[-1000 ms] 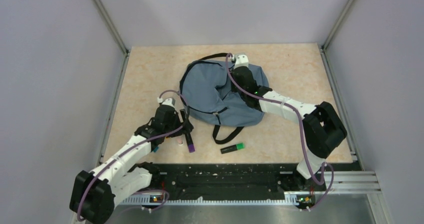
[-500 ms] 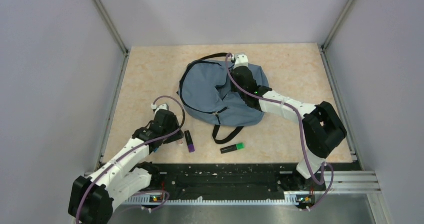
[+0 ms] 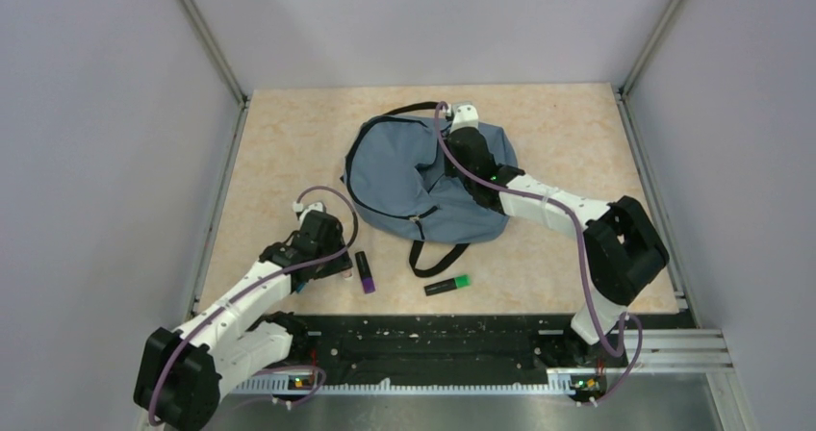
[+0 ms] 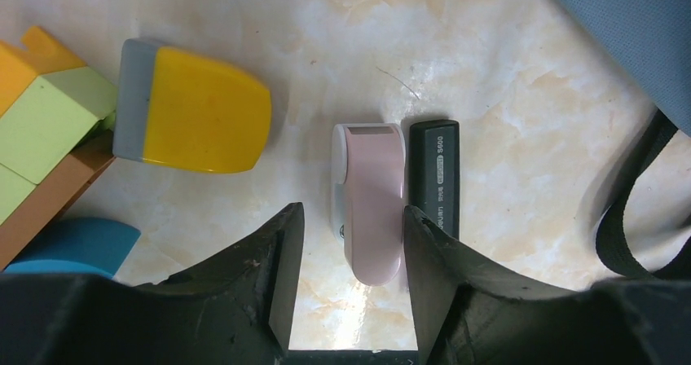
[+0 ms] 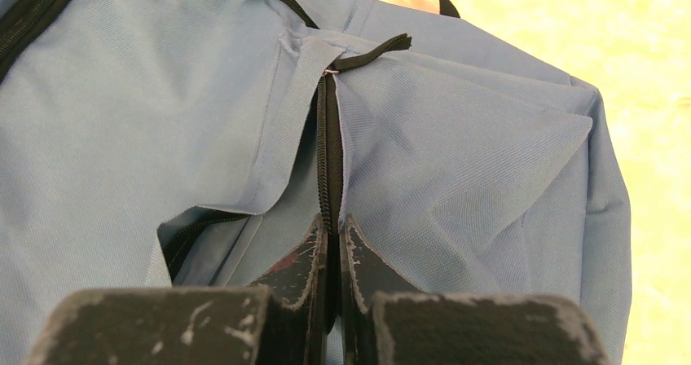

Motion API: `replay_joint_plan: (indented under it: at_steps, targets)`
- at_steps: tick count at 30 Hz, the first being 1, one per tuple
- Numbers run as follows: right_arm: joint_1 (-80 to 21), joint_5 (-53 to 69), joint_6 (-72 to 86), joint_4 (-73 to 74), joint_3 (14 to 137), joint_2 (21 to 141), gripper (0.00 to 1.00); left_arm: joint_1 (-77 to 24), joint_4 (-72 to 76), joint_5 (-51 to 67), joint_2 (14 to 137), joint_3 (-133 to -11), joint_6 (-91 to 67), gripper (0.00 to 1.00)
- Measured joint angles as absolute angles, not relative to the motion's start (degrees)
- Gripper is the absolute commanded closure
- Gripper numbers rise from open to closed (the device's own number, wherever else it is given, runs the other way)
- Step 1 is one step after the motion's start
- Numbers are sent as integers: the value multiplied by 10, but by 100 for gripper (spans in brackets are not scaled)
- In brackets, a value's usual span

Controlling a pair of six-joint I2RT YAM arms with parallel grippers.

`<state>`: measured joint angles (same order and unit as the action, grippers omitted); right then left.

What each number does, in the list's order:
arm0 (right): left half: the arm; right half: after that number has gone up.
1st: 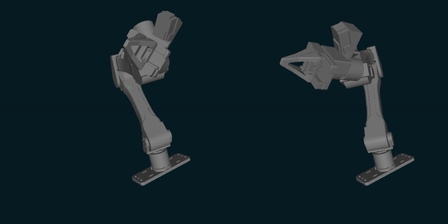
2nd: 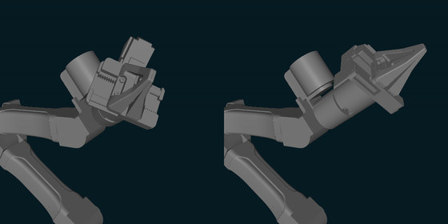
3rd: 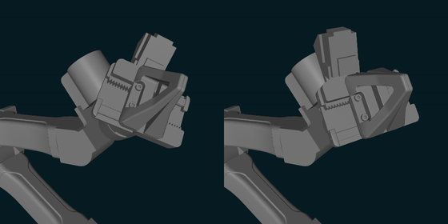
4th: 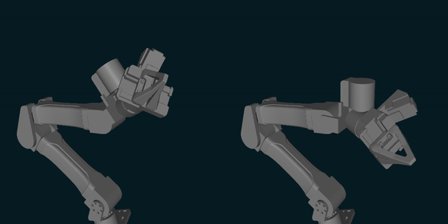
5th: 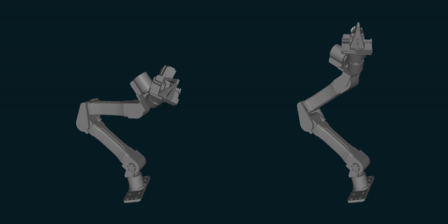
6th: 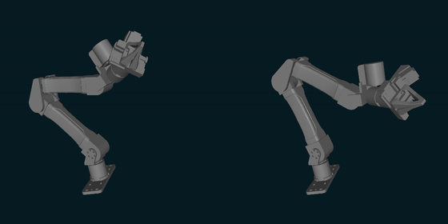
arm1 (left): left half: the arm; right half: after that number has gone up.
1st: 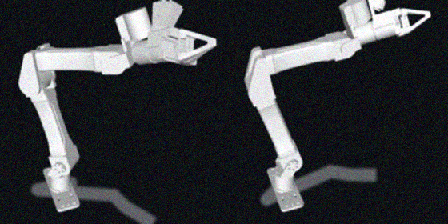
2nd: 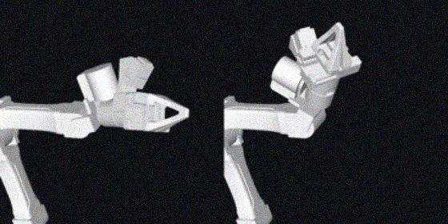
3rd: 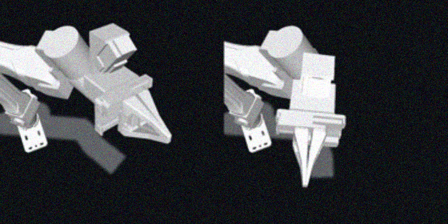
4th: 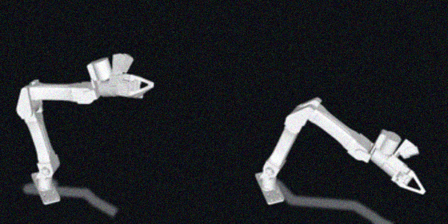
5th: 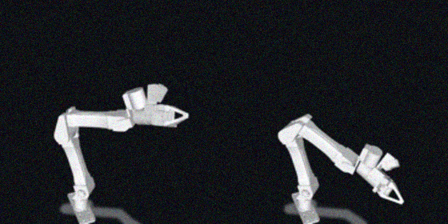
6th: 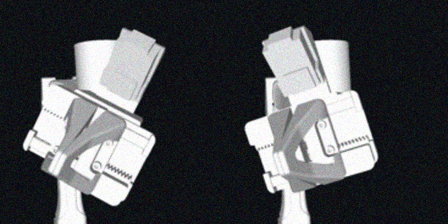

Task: Pack the student bag
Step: Pick up the stationery from the center of the board.

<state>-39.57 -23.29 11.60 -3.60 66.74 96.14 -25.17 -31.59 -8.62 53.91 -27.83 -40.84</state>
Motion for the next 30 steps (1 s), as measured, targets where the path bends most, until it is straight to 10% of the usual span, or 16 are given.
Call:
replay_joint_plan:
  at_steps: [19,30]
  targets:
    - [-396,-230,116,-34,667,957,100,-252,-300,-65,537,-274,-411,88]
    - [-395,-215,116,-32,667,951,100,-252,-246,-38,382,-267,-423,95]
